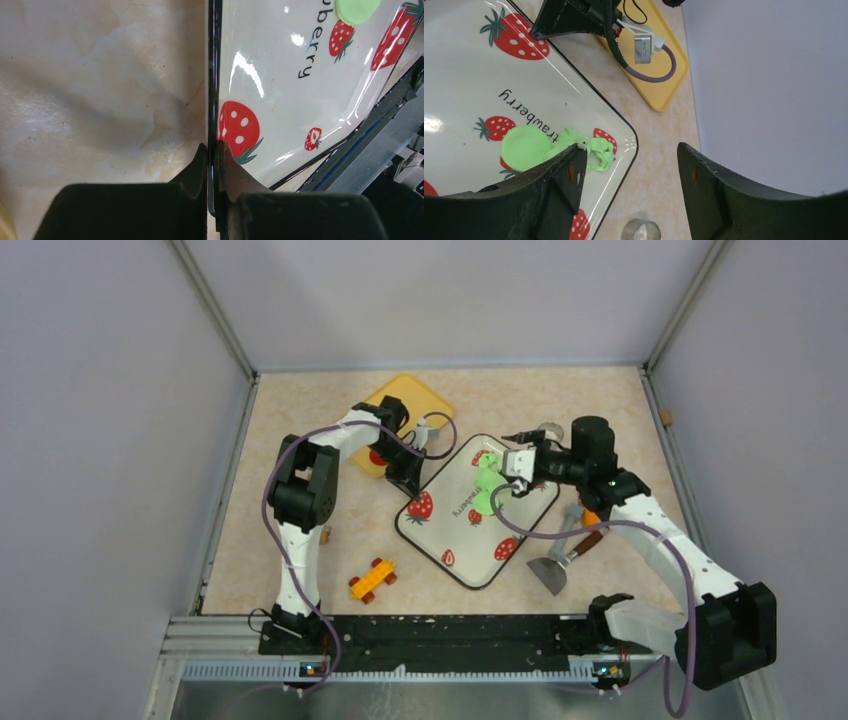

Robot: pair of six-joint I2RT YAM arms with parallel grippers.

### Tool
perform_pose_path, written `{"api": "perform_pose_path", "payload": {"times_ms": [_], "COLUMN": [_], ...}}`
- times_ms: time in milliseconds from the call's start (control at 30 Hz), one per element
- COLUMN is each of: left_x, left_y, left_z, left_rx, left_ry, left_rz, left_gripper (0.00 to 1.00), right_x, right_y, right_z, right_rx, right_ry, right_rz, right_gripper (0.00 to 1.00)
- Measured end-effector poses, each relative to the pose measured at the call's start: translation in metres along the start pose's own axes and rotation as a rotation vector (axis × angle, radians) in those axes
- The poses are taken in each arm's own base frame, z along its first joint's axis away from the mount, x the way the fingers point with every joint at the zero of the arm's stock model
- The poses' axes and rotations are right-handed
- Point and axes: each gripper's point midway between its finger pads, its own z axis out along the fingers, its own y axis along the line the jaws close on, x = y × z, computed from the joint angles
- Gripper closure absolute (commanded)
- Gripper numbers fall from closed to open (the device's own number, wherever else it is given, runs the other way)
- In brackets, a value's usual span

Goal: Roll out the dumpling wrappers from the dough

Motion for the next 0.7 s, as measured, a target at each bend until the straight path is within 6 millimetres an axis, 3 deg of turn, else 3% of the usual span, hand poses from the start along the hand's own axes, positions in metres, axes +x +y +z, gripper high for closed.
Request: {"api": "perform_pose_path", "payload": {"times_ms": [233,467,567,700], "left_x": [0.0,0.0,0.0,0.0], "left_y": [-0.001,-0.001,-0.001,-0.001], "left_z": [0.0,0.0,0.0,0.0], "left_rx": [0.003,0.004,0.004,0.004], "left_ry": [-0.001,0.0,-0.001,0.0], "left_rz": [0.0,0.0,0.0,0.0], "left_gripper": [0.99,0.99,0.99,0.99], "right_x": [0.0,0.065,0.101,0.13], "right_y": [0.011,-0.006,0.026,0.075], "right_z": [0.003,0.041,0.05,0.041], "right_rx": [-0.031,-0.181,-0.288,-0.406], "right_ry": [0.017,0.293,0.404,0.519], "right_rz": [-0.047,0.26,0.372,0.465], "right_gripper": [0.27,0.21,0.19,0.18]}}
